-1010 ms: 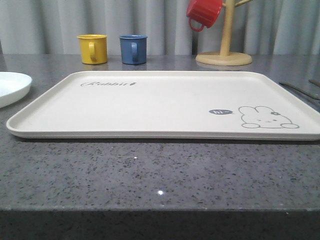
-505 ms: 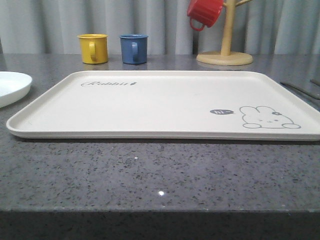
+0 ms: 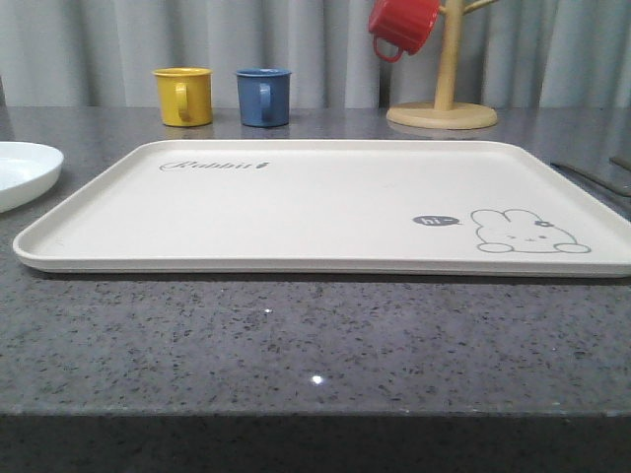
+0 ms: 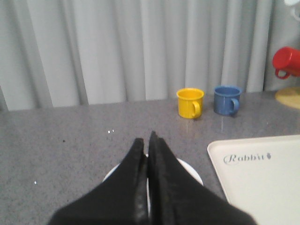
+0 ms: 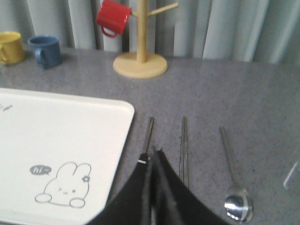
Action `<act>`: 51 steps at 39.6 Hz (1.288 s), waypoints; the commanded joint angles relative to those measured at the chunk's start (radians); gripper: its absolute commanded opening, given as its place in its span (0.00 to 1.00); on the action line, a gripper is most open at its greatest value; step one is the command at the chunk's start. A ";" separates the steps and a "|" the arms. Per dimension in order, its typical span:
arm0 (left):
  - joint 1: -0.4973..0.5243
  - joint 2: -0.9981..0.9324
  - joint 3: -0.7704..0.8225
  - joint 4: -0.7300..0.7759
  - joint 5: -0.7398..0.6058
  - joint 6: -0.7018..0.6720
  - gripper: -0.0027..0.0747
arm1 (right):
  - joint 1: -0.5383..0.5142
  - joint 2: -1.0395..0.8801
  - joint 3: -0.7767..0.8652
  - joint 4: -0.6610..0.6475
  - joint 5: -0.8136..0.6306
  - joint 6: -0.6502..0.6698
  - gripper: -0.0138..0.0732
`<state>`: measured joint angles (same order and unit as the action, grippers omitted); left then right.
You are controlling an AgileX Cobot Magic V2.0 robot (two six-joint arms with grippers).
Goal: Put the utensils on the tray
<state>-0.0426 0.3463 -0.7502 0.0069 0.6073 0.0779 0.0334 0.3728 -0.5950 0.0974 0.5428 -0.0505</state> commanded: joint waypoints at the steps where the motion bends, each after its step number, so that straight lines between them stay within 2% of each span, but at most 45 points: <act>1: -0.008 0.050 -0.011 -0.012 -0.052 -0.010 0.01 | -0.004 0.069 -0.030 -0.002 -0.020 -0.001 0.08; 7: -0.008 0.075 0.047 -0.068 -0.055 -0.010 0.01 | -0.004 0.142 -0.030 -0.002 0.044 -0.001 0.08; 16: -0.008 0.075 0.112 -0.068 -0.058 -0.010 0.01 | -0.004 0.185 -0.030 -0.002 0.071 -0.001 0.09; 19: -0.008 0.075 0.113 -0.068 -0.047 -0.010 0.01 | -0.004 0.187 -0.030 -0.002 0.083 -0.001 0.16; 20: -0.008 0.075 0.113 -0.068 -0.046 -0.010 0.04 | -0.004 0.187 -0.030 -0.002 0.089 -0.001 0.23; 22: -0.008 0.075 0.113 -0.068 -0.046 -0.010 0.15 | -0.004 0.187 -0.030 -0.002 0.101 -0.001 0.39; 25: -0.008 0.075 0.113 -0.068 -0.046 -0.010 0.43 | -0.004 0.187 -0.030 -0.002 0.112 -0.001 0.65; 27: -0.008 0.075 0.113 -0.068 -0.046 -0.010 0.61 | -0.004 0.187 -0.030 -0.002 0.111 -0.001 0.73; 29: -0.008 0.075 0.113 -0.068 -0.046 -0.010 0.68 | -0.004 0.187 -0.030 -0.002 0.110 -0.001 0.74; 31: -0.008 0.075 0.113 -0.068 -0.046 -0.010 0.70 | -0.004 0.187 -0.030 -0.002 0.110 -0.001 0.74; 36: -0.008 0.101 0.104 -0.064 -0.022 -0.002 0.70 | -0.004 0.187 -0.030 -0.002 0.111 -0.001 0.74; 39: -0.008 0.165 0.067 -0.060 0.049 -0.001 0.70 | -0.004 0.187 -0.030 -0.002 0.111 -0.001 0.74; 45: -0.008 0.357 -0.047 -0.024 0.202 -0.001 0.70 | -0.004 0.187 -0.030 -0.002 0.111 -0.001 0.74; 51: -0.004 0.570 -0.176 -0.007 0.295 -0.001 0.70 | -0.004 0.187 -0.030 -0.002 0.112 -0.001 0.74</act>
<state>-0.0426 0.8428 -0.8495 -0.0071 0.9206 0.0779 0.0334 0.5515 -0.5950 0.0974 0.7162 -0.0505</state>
